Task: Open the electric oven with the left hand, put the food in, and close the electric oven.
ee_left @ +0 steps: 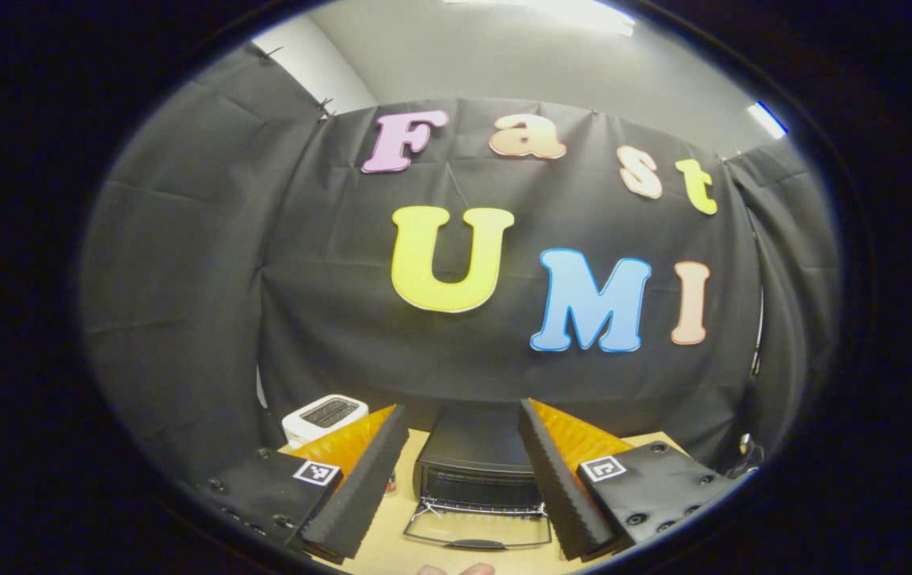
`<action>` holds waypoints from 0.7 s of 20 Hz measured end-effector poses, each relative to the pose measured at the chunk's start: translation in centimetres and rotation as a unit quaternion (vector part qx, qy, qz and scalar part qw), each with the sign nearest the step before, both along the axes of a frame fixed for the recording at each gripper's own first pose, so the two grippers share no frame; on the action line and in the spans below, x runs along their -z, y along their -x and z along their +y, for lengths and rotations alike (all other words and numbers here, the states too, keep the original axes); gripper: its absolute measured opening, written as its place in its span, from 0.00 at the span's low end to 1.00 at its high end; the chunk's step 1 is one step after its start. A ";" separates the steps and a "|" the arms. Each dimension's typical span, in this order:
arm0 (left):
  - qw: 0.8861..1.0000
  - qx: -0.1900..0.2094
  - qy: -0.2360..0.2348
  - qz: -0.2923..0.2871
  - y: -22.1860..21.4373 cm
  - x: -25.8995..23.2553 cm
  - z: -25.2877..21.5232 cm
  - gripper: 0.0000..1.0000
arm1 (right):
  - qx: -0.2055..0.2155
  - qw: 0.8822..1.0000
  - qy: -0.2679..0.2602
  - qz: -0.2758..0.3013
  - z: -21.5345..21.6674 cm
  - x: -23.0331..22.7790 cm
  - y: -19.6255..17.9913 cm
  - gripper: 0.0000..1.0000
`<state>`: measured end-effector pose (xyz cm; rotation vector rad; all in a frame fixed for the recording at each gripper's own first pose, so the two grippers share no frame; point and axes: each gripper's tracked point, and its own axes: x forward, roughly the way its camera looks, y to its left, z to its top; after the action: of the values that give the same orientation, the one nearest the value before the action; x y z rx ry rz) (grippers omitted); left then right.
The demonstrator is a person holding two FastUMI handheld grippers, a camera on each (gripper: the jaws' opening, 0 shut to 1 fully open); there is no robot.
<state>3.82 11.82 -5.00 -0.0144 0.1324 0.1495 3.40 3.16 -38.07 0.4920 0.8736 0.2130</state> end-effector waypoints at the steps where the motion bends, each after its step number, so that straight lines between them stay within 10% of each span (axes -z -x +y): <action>1: 1.000 -0.005 -0.003 -0.001 0.4 -0.2 0.0 0.97 | 0.000 1.000 -0.010 0.008 0.2 0.8 -0.4 0.98; 6: 0.999 -0.024 -0.044 -0.001 2.2 -1.4 -0.3 0.97 | 0.005 0.997 -0.061 0.039 1.8 3.2 -1.5 0.96; 9: 0.998 -0.036 -0.046 0.004 3.2 -1.4 -0.6 0.96 | 0.005 0.994 -0.091 0.065 2.3 3.9 -1.4 0.70; 11: 0.998 -0.046 -0.038 0.010 3.9 -1.0 -0.8 0.96 | -0.001 0.990 -0.121 0.071 2.3 3.5 -0.8 0.70; 13: 0.998 -0.056 -0.040 0.012 4.4 -1.0 -0.7 0.96 | 0.016 0.986 -0.146 0.083 2.6 4.0 -1.9 0.30; 14: 0.998 -0.056 -0.041 0.010 4.7 -1.1 -0.9 0.97 | 0.017 0.983 -0.166 0.080 3.1 3.8 -1.6 0.30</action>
<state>-0.86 10.88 -3.89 0.0616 0.1450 0.2679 4.98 6.30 -41.88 0.8444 0.9904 0.2922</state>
